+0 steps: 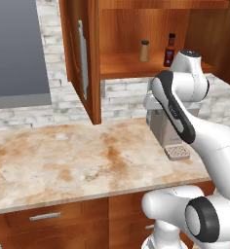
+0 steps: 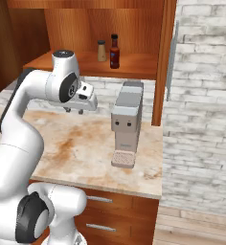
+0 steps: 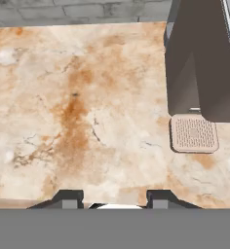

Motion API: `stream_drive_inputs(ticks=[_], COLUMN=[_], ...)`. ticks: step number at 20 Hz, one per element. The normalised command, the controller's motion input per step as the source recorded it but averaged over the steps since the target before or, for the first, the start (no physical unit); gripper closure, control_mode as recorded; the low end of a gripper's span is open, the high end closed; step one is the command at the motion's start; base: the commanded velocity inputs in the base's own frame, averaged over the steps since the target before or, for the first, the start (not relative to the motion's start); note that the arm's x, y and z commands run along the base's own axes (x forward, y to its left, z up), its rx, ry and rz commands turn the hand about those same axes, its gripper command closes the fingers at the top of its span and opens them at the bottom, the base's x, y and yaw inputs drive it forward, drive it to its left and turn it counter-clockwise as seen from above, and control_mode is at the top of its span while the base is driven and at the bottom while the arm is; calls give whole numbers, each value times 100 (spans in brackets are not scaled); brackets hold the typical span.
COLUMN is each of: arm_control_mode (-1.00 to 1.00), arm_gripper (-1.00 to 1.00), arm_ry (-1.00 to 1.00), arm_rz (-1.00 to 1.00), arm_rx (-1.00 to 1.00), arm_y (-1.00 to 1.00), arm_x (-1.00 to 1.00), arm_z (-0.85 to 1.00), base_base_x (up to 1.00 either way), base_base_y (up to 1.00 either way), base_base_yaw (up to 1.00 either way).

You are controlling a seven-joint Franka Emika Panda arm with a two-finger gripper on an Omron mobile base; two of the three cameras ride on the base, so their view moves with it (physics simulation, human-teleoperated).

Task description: Take 2 condiments from the cabinet and move them on the counter near the stove.Make sure the condiments are lined up with each other, next to each other.

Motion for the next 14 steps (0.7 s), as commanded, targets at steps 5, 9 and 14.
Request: stream_drive_inputs(ticks=[5, 9, 14], arm_control_mode=[-100, -100, -100], arm_gripper=[-100, -100, -100], arm_ry=[-7, -38, -27], arm_rz=[0, -7, -5], arm_rx=[0, 0, 0], arm_y=[0, -11, -3], arm_x=[-25, -28, -8], arm_z=[0, 2, 29], base_base_x=[0, 0, 0], base_base_y=[0, 0, 0], base_base_yaw=[0, 0, 0])
